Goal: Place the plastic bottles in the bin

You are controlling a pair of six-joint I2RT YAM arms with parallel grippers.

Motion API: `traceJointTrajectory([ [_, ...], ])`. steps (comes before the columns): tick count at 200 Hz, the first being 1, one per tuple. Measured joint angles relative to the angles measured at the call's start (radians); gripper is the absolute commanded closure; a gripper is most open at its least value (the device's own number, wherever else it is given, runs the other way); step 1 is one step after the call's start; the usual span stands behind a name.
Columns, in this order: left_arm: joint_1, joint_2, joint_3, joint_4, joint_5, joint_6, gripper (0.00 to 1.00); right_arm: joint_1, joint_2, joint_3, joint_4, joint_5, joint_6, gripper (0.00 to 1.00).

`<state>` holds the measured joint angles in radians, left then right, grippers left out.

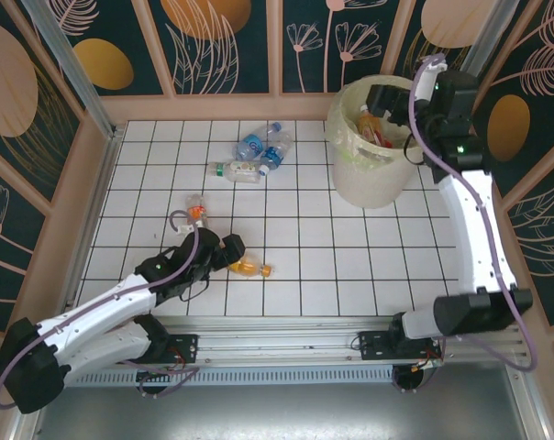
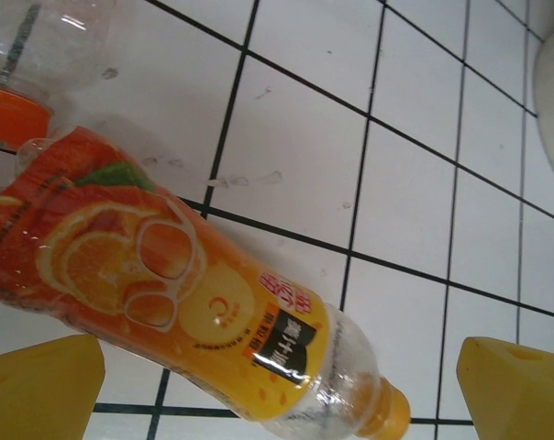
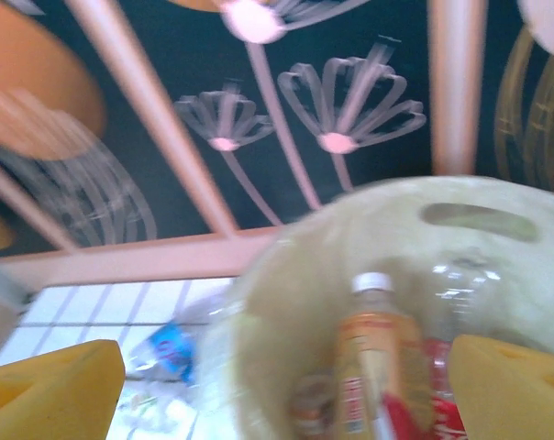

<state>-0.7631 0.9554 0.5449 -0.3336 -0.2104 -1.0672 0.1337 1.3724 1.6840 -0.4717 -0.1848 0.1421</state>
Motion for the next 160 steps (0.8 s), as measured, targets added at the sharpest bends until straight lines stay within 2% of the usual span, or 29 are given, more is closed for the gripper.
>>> traceJointTrajectory([
  [33,0.048,0.052,0.001,-0.008,0.046,0.008,0.01,0.107,-0.121,-0.128,0.040,-0.047,-0.003,0.08],
  [91,0.076,0.172,0.002,0.010,0.098,0.059,0.02,0.164,-0.187,-0.309,0.068,-0.087,0.024,0.08],
  [160,0.111,0.358,0.079,0.126,0.098,0.138,0.14,0.230,-0.254,-0.485,0.119,-0.131,0.048,0.09],
])
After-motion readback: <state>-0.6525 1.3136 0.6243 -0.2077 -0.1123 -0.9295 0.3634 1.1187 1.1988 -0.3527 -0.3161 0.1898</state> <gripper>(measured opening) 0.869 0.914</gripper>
